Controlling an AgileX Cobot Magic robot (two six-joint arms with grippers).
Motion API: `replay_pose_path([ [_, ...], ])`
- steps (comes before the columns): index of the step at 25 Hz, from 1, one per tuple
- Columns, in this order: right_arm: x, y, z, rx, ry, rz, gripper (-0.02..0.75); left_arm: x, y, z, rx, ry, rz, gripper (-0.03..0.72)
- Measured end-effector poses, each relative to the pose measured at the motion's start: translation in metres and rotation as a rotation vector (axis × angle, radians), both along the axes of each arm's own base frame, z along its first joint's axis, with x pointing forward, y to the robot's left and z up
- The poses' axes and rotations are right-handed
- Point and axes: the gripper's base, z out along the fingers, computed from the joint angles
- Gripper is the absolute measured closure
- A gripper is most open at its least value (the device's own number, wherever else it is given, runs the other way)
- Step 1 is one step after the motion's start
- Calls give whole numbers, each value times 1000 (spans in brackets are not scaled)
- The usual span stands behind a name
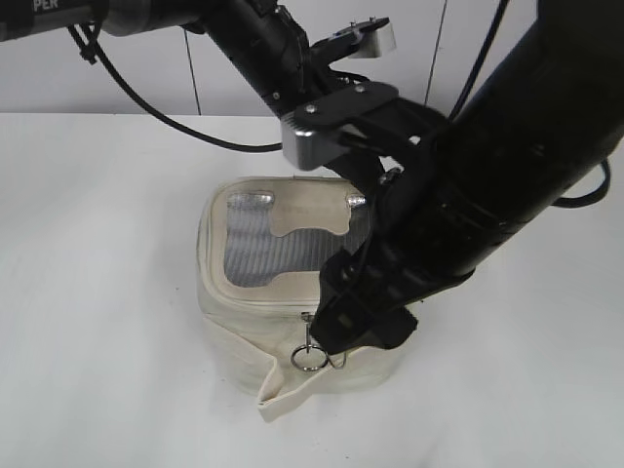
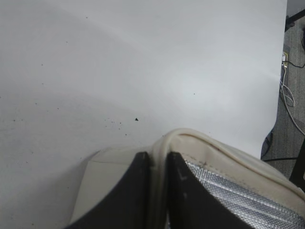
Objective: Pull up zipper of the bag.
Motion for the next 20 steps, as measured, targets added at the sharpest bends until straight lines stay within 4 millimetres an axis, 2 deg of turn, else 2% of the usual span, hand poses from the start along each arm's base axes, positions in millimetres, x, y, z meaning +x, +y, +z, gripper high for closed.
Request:
replay_pose_path([
  [5, 8, -20, 15, -3, -27, -143, 90, -1, 2, 9, 4, -29, 0, 543],
  [13, 50, -77, 16, -19, 5, -441, 141, -8, 16, 56, 14, -175, 27, 369],
  [17, 65, -104, 16, -22, 22, -559, 143, -9, 30, 73, 113, -215, 135, 264],
  [20, 72, -121, 16, -20, 24, -627, 143, -7, 45, 86, 223, -279, 245, 236],
])
